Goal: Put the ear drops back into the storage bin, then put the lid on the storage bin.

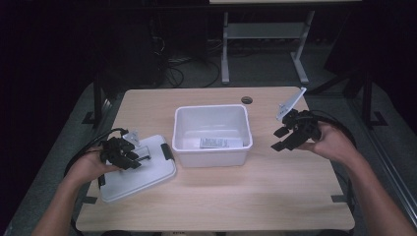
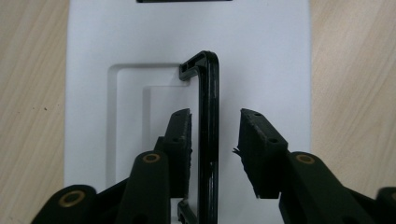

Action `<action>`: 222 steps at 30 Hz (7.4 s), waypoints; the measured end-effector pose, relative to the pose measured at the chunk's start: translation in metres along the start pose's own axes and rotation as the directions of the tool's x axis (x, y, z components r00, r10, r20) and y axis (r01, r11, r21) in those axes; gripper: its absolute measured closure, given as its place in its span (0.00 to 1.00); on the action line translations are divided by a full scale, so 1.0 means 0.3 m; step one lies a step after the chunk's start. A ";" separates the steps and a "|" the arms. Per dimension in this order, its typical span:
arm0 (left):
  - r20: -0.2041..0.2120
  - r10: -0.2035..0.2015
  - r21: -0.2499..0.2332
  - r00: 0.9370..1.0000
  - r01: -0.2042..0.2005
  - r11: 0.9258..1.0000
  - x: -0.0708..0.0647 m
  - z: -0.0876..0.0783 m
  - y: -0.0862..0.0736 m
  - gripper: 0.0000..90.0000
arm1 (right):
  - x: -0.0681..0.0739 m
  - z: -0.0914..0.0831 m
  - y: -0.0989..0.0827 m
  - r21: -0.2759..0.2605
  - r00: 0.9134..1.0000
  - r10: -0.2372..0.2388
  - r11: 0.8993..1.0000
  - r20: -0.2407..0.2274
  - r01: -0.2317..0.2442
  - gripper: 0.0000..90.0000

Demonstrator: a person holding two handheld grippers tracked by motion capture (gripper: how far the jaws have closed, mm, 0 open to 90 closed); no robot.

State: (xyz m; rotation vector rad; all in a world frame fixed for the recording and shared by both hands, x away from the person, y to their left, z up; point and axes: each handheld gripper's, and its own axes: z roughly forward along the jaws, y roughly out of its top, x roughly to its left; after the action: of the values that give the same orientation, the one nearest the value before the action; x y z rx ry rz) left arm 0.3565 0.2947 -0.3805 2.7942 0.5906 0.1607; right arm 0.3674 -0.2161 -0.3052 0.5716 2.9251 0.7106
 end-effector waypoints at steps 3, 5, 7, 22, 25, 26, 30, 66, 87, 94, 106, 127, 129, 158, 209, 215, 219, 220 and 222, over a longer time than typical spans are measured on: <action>0.002 0.002 0.000 1.000 -0.002 1.000 0.000 0.004 0.001 0.75 | -0.002 0.007 -0.019 -0.007 1.000 0.008 1.000 0.003 -0.008 0.50; 0.000 0.004 0.001 1.000 -0.004 1.000 0.002 0.003 0.003 0.77 | -0.003 0.011 -0.030 -0.012 1.000 0.013 1.000 0.008 -0.013 0.50; -0.004 0.007 0.004 1.000 -0.007 1.000 0.003 0.004 0.004 0.79 | -0.003 0.016 -0.041 -0.015 1.000 0.021 1.000 0.008 -0.021 0.49; -0.034 0.032 0.043 0.999 -0.030 0.999 0.009 0.004 0.012 0.91 | -0.007 0.068 -0.113 -0.033 0.999 0.043 0.999 0.021 -0.042 0.48; -0.043 0.038 0.050 0.998 -0.036 0.998 0.014 0.000 0.013 0.92 | -0.006 0.076 -0.128 -0.034 0.998 0.053 0.998 0.018 -0.052 0.48; -0.045 0.039 0.051 0.998 -0.036 0.998 0.015 -0.001 0.014 0.92 | -0.006 0.079 -0.133 -0.034 0.998 0.059 0.998 0.017 -0.058 0.48; -0.036 0.040 0.056 0.999 -0.038 0.998 0.023 -0.006 0.016 0.94 | -0.008 0.091 -0.155 -0.037 0.997 0.071 0.997 0.018 -0.070 0.47; -0.028 0.034 0.015 0.999 -0.033 0.999 0.021 -0.262 -0.024 0.94 | 0.012 0.165 -0.228 -0.077 0.995 0.101 0.992 0.002 -0.101 0.46; -0.066 0.047 -0.031 0.997 -0.049 0.998 0.003 -0.536 0.006 0.94 | 0.006 0.157 -0.253 -0.095 0.993 0.114 0.989 0.009 -0.113 0.45; -0.066 0.077 -0.051 0.995 -0.081 0.995 -0.005 -0.578 0.053 0.94 | 0.010 0.158 -0.255 -0.098 0.993 0.119 0.988 0.008 -0.118 0.45; -0.075 0.140 -0.068 0.987 -0.145 0.987 -0.022 -0.618 0.178 0.94 | 0.010 0.161 -0.252 -0.090 0.992 0.123 0.988 0.009 -0.121 0.44; -0.032 0.234 -0.068 0.972 -0.235 0.970 -0.026 -0.525 0.404 0.94 | 0.012 0.166 -0.239 -0.087 0.995 0.104 0.991 0.008 -0.103 0.43; -0.028 0.240 -0.068 0.970 -0.241 0.968 -0.026 -0.514 0.420 0.94 | 0.014 0.169 -0.237 -0.079 0.994 0.106 0.991 0.007 -0.105 0.43; -0.007 0.294 -0.081 0.956 -0.294 0.952 -0.004 -0.420 0.617 0.94 | 0.018 0.152 -0.234 -0.089 0.996 0.093 0.992 0.009 -0.092 0.42; 0.029 0.383 -0.061 0.923 -0.380 0.923 -0.049 -0.171 0.933 0.94 | 0.004 0.138 -0.303 -0.103 0.991 0.134 0.986 -0.013 -0.134 0.42; 0.041 0.393 -0.042 0.919 -0.391 0.919 -0.058 -0.143 0.936 0.94 | 0.004 0.128 -0.308 -0.109 0.990 0.137 0.985 -0.010 -0.137 0.42; 0.040 0.398 -0.041 0.916 -0.397 0.917 -0.055 -0.142 0.938 0.94 | 0.004 0.127 -0.308 -0.111 0.990 0.138 0.984 -0.013 -0.139 0.42; 0.038 0.399 -0.042 0.916 -0.398 0.917 -0.053 -0.141 0.938 0.94 | 0.004 0.128 -0.309 -0.110 0.990 0.138 0.984 -0.015 -0.139 0.42; 0.043 0.397 -0.043 0.917 -0.396 0.917 -0.051 -0.139 0.939 0.94 | 0.006 0.130 -0.310 -0.111 0.990 0.140 0.984 -0.017 -0.141 0.42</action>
State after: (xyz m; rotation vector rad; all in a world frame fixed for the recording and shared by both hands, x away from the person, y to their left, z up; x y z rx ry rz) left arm 0.4427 0.0516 -0.2587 2.8409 -0.0010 0.1770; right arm 0.3407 -0.2752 -0.3822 0.7705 2.8523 0.8887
